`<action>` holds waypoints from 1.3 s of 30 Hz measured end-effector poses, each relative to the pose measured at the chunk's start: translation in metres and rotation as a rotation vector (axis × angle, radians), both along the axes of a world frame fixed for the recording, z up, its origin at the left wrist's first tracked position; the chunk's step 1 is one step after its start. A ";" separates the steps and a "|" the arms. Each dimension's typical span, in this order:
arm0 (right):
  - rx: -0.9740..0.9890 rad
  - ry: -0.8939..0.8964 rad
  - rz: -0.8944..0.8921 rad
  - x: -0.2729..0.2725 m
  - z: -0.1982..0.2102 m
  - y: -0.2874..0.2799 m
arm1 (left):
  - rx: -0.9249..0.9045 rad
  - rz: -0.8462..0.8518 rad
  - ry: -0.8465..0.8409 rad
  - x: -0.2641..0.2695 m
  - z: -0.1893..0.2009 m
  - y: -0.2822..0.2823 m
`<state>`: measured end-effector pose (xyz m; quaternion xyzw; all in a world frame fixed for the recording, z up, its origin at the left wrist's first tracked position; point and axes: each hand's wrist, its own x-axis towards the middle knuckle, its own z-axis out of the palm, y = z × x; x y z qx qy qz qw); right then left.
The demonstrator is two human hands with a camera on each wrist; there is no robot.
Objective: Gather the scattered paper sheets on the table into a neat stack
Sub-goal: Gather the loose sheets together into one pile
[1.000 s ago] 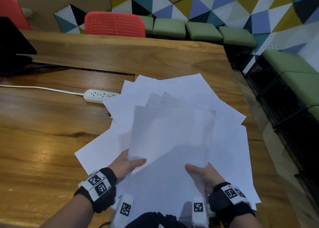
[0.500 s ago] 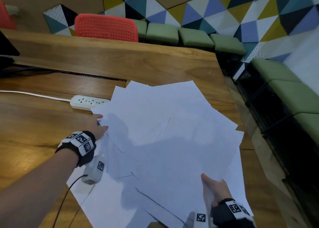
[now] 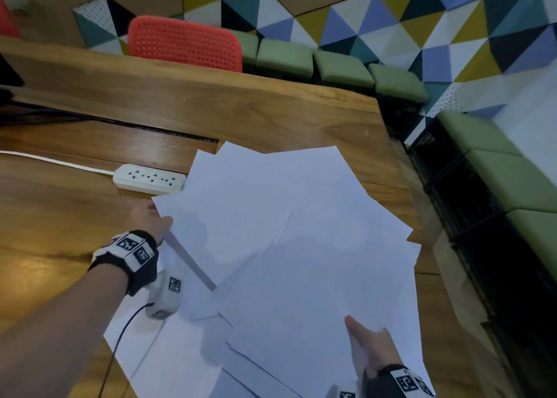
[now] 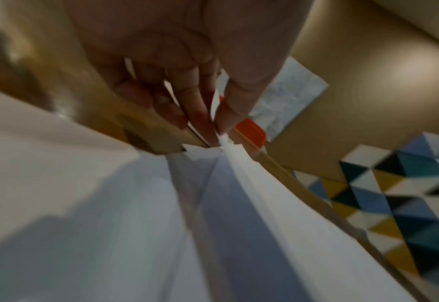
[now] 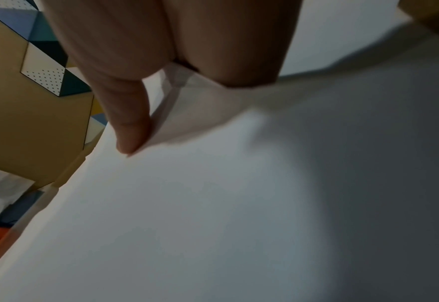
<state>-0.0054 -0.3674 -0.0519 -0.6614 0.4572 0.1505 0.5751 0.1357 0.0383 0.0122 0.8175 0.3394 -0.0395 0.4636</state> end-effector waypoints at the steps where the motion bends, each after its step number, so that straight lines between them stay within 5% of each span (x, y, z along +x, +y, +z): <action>1: -0.018 -0.007 0.019 -0.001 0.004 0.003 | 0.033 -0.062 0.028 -0.010 -0.001 0.001; 14: 0.439 -0.095 -0.096 -0.012 -0.007 -0.004 | 0.235 -0.291 0.262 -0.087 -0.001 0.014; 17: 0.378 -0.084 -0.076 -0.012 -0.014 -0.008 | 0.462 -0.276 0.196 -0.064 0.003 0.011; 20: 0.302 -0.059 -0.093 -0.012 -0.030 -0.015 | 0.475 -0.403 0.208 -0.040 -0.005 -0.010; 24: 0.236 -0.073 -0.097 -0.014 -0.117 -0.058 | 0.533 -0.474 0.333 -0.028 -0.014 -0.040; 26: 0.233 -0.062 -0.076 -0.012 -0.113 -0.056 | 0.558 -0.465 0.369 -0.025 -0.011 -0.048; 39: 0.251 -0.050 -0.070 -0.005 -0.037 -0.017 | -0.047 -0.397 0.232 -0.027 -0.001 -0.036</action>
